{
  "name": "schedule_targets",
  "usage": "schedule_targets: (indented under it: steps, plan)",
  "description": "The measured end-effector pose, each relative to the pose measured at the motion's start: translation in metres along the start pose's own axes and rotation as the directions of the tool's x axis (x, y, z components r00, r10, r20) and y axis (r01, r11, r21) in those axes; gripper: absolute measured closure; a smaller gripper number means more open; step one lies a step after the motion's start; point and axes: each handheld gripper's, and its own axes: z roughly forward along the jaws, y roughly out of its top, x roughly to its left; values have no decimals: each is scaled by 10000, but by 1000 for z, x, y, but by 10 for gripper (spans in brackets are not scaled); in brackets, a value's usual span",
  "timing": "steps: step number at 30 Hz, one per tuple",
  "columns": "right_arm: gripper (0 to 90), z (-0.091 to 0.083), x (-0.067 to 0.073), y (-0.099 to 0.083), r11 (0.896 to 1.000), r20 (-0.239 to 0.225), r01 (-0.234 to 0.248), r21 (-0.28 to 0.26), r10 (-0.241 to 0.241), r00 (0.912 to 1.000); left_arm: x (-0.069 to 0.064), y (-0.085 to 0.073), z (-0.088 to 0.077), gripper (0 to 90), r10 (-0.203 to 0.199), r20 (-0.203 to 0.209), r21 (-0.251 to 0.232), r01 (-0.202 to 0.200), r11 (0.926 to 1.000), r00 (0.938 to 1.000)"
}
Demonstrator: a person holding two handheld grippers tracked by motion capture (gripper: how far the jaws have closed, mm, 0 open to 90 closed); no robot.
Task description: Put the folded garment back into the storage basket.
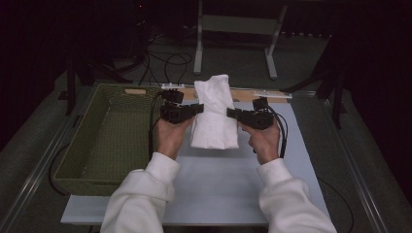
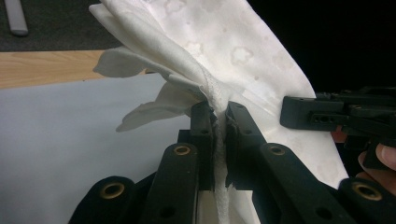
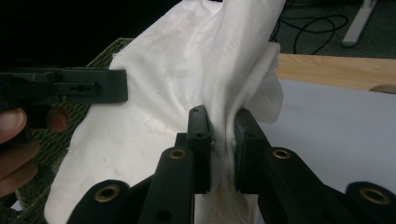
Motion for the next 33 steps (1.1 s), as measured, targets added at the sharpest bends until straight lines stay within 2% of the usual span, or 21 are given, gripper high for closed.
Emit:
schedule_targets:
  steps: [17, 33]
  plan:
    - [799, 11, 18, 9, 9999, -264, 88, -82, -90, 9996, 10, 7, -22, 833, 41, -171, -32, -42, 10000, 9998]
    - [798, 29, 38, 15, 9997, -368, 219, -85, -222, 9991, 28, 9, -42, 833, -12, -369, -149, 6, 9999, 9993]
